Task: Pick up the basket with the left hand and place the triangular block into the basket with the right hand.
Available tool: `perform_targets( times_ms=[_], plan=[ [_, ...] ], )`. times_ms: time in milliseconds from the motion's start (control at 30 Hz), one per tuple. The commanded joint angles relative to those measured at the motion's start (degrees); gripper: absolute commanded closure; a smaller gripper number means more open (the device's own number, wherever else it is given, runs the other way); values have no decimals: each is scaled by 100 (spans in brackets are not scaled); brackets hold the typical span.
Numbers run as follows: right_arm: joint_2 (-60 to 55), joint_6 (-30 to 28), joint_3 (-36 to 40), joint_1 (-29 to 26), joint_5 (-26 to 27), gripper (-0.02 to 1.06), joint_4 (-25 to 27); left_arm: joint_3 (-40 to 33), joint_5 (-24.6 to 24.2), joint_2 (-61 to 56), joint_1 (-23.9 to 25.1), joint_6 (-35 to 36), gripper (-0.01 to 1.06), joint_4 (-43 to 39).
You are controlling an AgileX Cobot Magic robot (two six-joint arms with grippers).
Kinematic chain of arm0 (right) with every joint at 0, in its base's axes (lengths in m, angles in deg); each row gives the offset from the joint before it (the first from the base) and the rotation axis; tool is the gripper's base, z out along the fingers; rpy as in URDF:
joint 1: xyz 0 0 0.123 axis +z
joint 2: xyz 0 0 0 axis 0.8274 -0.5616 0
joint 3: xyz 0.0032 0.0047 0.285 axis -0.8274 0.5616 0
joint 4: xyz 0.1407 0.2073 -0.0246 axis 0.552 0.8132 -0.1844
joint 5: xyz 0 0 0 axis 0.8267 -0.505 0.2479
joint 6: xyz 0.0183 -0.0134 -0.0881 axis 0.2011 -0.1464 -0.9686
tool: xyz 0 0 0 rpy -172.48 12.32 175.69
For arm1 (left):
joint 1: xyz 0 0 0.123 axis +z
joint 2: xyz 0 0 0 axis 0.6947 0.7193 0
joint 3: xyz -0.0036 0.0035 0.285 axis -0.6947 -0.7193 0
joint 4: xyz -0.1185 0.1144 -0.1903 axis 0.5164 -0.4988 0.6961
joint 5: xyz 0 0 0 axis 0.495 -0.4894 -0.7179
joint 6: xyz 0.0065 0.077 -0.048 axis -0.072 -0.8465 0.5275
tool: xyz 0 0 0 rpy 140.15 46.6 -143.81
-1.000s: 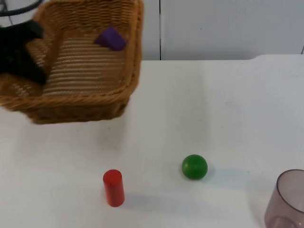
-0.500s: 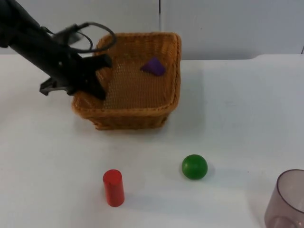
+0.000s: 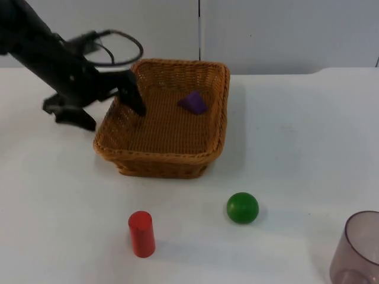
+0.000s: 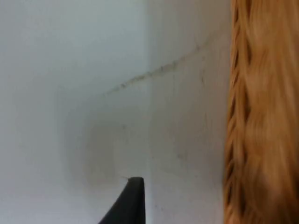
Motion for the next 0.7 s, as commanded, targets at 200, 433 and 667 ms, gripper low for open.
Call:
perform_targets(
  times_ms=[200,433,667],
  plan=[
    [41,-228,30,-23,749,40,-14,-857,-79,-2030,148,309,0,-910],
    [41,-88,30,-23,795,40,-14,-2607,382,-3784,122,135,0,-1008],
    [212,58,213,-23,663,40,-14,-4131,706,-6116,122,-143,0,-1068]
  ],
)
